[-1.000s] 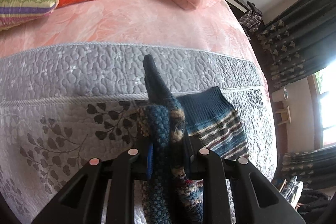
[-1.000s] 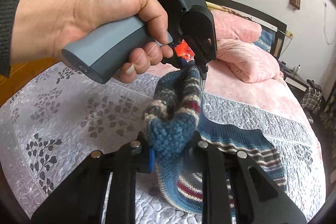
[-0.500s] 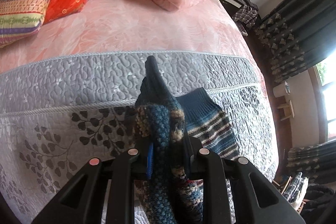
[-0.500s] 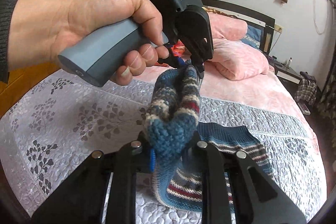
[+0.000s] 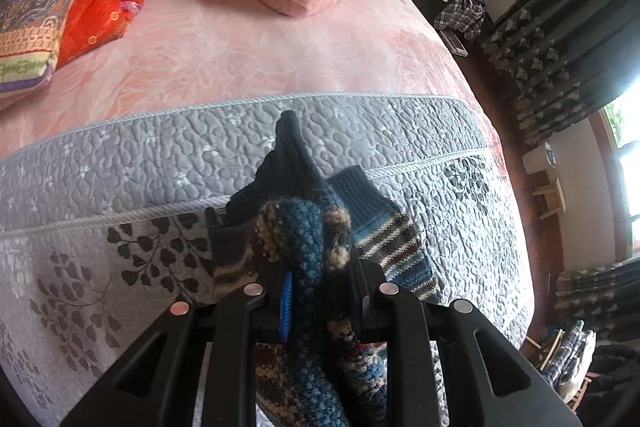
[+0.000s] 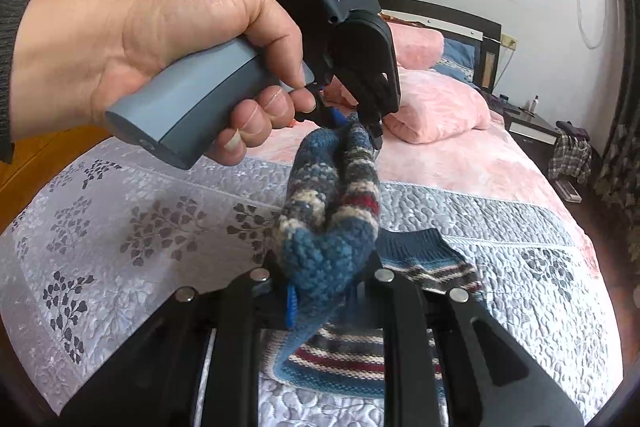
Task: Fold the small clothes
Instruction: 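Lift the held edge with the left gripper and fold it across the sweater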
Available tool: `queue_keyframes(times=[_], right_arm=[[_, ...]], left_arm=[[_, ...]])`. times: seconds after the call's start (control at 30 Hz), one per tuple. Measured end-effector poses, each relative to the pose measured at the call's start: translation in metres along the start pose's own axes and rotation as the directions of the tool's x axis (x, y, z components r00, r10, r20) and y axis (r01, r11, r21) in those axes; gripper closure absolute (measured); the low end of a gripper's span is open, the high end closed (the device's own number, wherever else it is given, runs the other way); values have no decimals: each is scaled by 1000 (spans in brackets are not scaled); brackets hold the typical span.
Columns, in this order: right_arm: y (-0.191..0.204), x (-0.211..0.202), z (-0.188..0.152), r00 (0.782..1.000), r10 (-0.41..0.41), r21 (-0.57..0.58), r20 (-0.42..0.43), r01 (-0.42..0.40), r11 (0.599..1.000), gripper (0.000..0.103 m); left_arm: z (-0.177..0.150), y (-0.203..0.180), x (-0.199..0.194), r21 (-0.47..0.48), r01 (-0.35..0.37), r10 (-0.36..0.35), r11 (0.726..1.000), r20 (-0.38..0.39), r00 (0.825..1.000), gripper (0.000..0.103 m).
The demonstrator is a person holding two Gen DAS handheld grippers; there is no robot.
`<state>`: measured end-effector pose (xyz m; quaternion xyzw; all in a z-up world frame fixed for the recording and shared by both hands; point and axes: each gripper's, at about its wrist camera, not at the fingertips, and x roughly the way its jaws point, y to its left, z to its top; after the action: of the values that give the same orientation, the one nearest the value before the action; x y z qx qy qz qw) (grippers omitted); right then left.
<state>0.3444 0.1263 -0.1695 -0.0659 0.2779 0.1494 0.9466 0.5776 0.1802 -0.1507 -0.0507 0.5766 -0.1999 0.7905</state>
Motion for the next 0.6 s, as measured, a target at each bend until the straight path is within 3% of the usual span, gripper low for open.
queue_keyframes(times=[0.6], right_arm=[[-53,5,-26,999,-29,85,-32,32,996,88]], left_arm=[[5,-47,52,29,-23,23,999,-29,999,82]])
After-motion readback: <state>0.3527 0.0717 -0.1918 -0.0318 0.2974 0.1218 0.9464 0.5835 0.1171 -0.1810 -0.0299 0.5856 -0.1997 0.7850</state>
